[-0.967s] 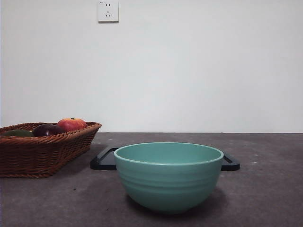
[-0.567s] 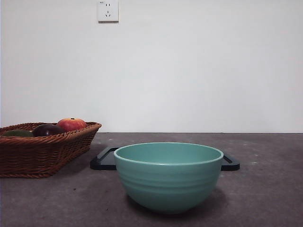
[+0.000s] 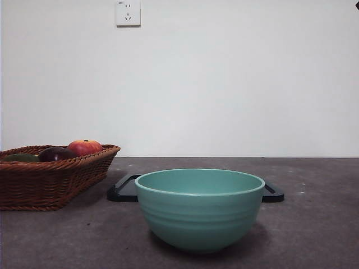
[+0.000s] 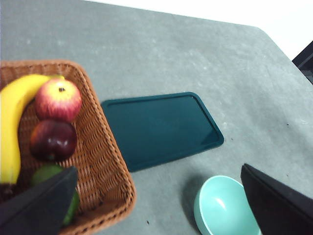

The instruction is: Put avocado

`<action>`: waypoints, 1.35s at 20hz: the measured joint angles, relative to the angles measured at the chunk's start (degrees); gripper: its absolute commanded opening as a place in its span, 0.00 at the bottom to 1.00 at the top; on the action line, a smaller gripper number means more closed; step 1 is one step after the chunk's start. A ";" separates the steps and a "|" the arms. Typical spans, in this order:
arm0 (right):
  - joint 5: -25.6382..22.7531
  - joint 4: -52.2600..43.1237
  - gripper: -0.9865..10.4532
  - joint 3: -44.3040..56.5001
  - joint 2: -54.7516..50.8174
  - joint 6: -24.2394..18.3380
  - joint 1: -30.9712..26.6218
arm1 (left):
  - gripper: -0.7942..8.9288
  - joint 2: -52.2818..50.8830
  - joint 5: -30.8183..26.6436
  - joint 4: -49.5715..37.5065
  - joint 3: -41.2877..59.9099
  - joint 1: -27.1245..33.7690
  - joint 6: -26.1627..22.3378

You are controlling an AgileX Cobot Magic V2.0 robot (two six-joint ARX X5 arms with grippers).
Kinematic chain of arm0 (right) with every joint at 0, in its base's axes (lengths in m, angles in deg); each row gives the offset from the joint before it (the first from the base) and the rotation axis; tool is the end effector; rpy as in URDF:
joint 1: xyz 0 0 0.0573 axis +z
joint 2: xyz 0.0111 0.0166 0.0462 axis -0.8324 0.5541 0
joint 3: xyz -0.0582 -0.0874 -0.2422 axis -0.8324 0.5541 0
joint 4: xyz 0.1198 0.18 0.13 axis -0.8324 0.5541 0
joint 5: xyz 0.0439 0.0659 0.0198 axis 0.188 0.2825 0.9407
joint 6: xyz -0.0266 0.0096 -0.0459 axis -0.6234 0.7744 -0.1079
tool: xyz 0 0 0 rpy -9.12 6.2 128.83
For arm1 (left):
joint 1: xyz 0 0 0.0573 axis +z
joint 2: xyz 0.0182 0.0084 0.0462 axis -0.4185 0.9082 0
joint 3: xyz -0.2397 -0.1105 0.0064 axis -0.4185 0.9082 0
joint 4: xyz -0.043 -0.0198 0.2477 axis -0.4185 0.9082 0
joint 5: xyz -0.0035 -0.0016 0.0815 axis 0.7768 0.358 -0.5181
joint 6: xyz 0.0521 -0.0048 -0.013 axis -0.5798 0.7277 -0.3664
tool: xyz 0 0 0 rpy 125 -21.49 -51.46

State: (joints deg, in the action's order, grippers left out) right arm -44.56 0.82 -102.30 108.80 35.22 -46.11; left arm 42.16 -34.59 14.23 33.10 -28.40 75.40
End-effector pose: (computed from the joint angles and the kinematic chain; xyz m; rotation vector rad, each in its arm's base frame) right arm 0.1329 0.0373 0.3429 0.1891 0.5170 0.6052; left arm 0.1347 -0.0232 0.3469 -0.2327 0.5619 -0.5436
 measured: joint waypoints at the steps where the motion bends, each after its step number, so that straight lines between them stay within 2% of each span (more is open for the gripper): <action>1: 0.07 0.02 0.56 0.00 0.00 0.04 0.00 | 0.75 0.00 0.00 0.83 0.00 0.00 0.15; 4: 1.60 0.09 0.56 0.00 0.00 0.17 0.00 | 0.75 0.92 -0.74 7.34 -0.66 0.00 0.20; 6: 1.99 0.68 0.56 0.00 0.00 0.52 0.00 | 0.75 3.32 -3.82 12.63 -2.21 0.00 0.07; 9: 2.01 1.81 0.56 0.00 0.00 0.59 0.00 | 0.75 9.33 -5.79 16.48 -4.22 -0.02 -1.36; 11: 2.01 1.90 0.56 0.00 0.00 0.61 0.00 | 0.75 14.86 -9.38 17.57 -5.81 -0.42 -1.79; 16: 3.10 1.90 0.56 -0.02 0.00 0.70 0.00 | 0.75 29.75 -15.30 16.74 -10.86 -1.92 -2.27; 22: 3.10 2.19 0.56 0.00 0.00 0.70 0.00 | 0.75 43.69 -16.68 11.06 -12.31 -3.23 -2.25; 27: 3.10 3.87 0.56 0.00 0.00 0.72 0.00 | 0.75 48.78 -16.70 6.69 -12.33 -3.28 -1.29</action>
State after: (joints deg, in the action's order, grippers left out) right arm -41.46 4.69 -102.30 108.80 35.94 -46.11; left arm 90.94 -51.29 20.92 20.78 -31.68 74.11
